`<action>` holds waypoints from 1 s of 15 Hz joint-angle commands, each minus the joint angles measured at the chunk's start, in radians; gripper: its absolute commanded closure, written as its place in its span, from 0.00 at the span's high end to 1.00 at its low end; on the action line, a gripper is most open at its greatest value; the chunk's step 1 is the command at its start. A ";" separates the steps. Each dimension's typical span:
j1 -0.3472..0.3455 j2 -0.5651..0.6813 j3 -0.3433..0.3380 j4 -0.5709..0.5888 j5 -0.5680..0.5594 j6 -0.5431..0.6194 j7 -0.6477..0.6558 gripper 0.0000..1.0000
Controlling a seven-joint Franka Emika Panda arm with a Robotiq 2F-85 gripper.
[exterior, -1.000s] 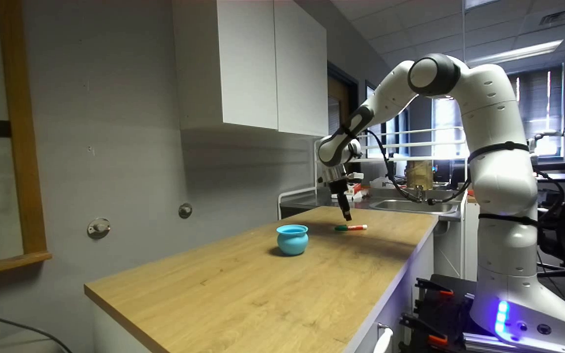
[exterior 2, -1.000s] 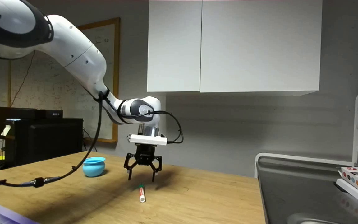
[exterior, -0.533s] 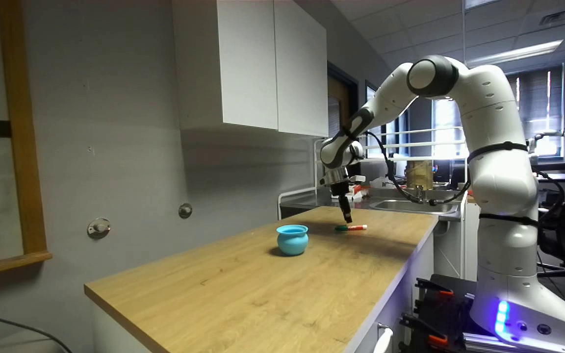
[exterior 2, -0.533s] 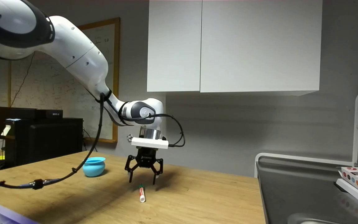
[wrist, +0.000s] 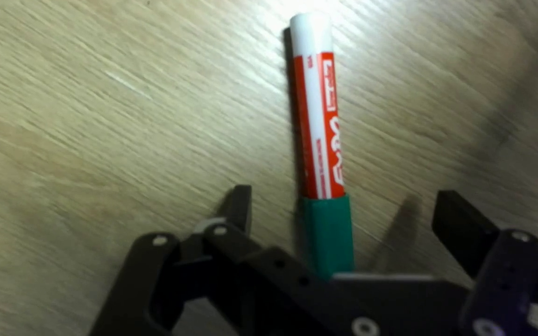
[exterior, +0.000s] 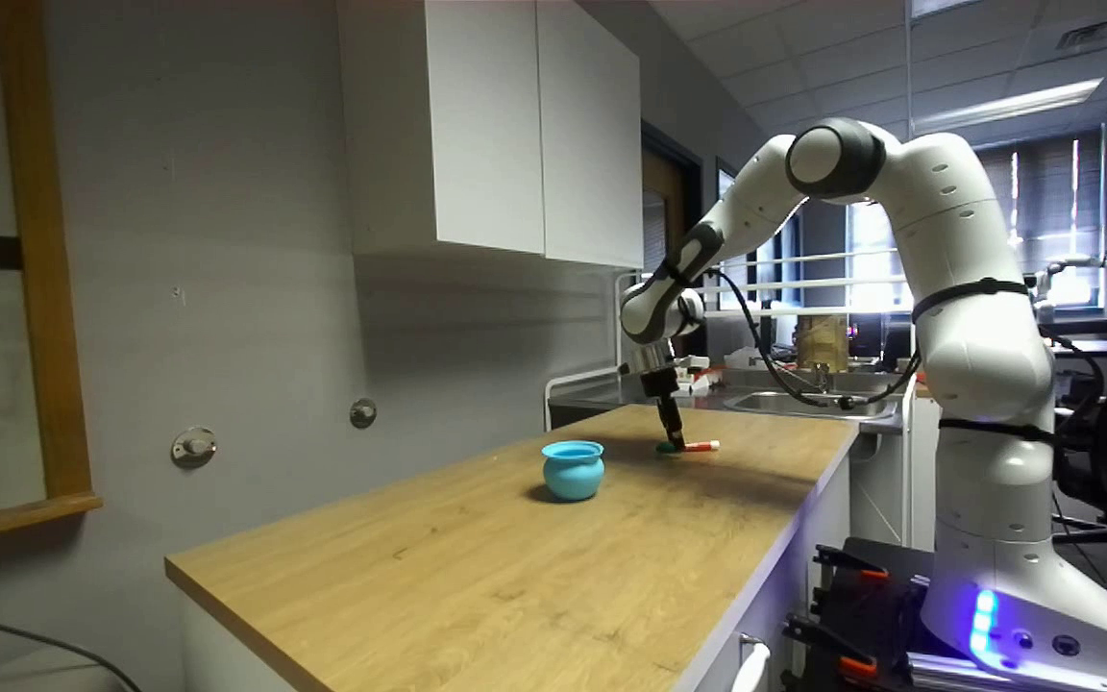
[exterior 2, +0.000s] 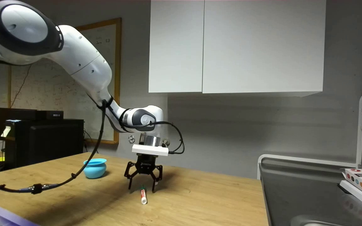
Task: Put the marker in the bowl
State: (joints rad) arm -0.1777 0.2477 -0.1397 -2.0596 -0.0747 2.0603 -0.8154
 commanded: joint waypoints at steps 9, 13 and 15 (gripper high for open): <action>-0.013 0.003 0.013 0.023 -0.027 0.024 0.004 0.14; -0.009 -0.015 0.013 0.017 -0.022 0.021 0.030 0.07; -0.006 -0.038 0.013 0.007 -0.009 0.021 0.064 0.07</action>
State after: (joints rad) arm -0.1800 0.2493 -0.1380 -2.0338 -0.0865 2.0789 -0.8022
